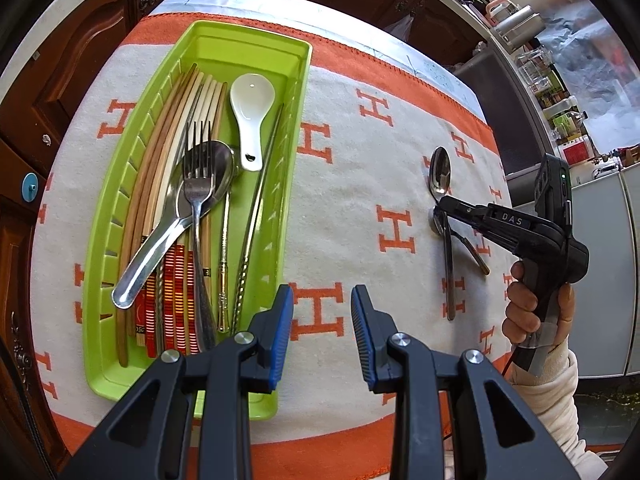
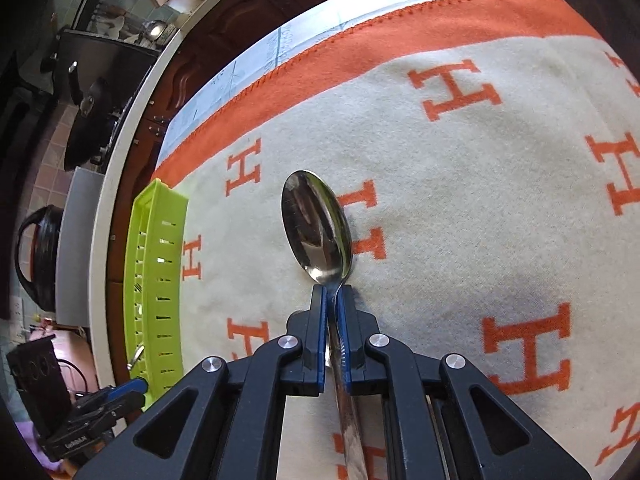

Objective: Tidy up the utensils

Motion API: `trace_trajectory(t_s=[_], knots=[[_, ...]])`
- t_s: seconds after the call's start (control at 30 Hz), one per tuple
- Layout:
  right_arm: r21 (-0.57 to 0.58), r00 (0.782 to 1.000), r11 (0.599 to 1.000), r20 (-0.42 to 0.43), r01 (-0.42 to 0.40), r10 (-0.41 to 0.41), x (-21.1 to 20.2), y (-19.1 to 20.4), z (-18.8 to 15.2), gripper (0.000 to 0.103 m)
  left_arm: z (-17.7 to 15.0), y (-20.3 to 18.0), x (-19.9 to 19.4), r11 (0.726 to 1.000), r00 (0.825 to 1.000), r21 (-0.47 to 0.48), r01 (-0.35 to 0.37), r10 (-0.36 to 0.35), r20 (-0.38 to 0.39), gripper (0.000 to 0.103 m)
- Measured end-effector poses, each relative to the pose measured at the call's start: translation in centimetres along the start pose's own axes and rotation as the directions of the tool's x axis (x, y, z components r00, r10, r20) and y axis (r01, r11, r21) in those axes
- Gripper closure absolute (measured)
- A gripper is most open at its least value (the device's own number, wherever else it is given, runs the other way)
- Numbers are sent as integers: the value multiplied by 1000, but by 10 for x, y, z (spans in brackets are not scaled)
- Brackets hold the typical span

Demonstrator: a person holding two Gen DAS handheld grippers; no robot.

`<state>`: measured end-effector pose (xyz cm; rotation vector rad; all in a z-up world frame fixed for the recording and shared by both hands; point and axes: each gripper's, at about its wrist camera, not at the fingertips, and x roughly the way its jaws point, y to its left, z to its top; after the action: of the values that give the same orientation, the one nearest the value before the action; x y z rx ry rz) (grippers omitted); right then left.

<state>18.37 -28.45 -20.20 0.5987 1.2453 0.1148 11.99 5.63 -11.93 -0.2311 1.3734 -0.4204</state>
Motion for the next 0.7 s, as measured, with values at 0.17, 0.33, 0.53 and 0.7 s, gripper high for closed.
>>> trace_trajectory(t_s=[0.17, 0.33, 0.53, 0.7], knots=[[12, 999, 1000, -29, -15, 16, 4, 3, 2, 97, 0, -6, 0, 1000, 1000, 16, 4, -4, 3, 75], [-32, 996, 995, 1, 91, -92, -2, 21, -3, 98, 0, -3, -1, 1000, 1000, 4, 2, -2, 6, 75], [-163, 991, 977, 26, 134, -132, -5, 70, -18, 101, -2, 2, -3, 1000, 1000, -7, 8, -8, 8, 75], [-266, 980, 944, 36, 196, -194, 9, 94, -32, 101, -3, 7, -5, 1000, 1000, -15, 11, -10, 10, 75]])
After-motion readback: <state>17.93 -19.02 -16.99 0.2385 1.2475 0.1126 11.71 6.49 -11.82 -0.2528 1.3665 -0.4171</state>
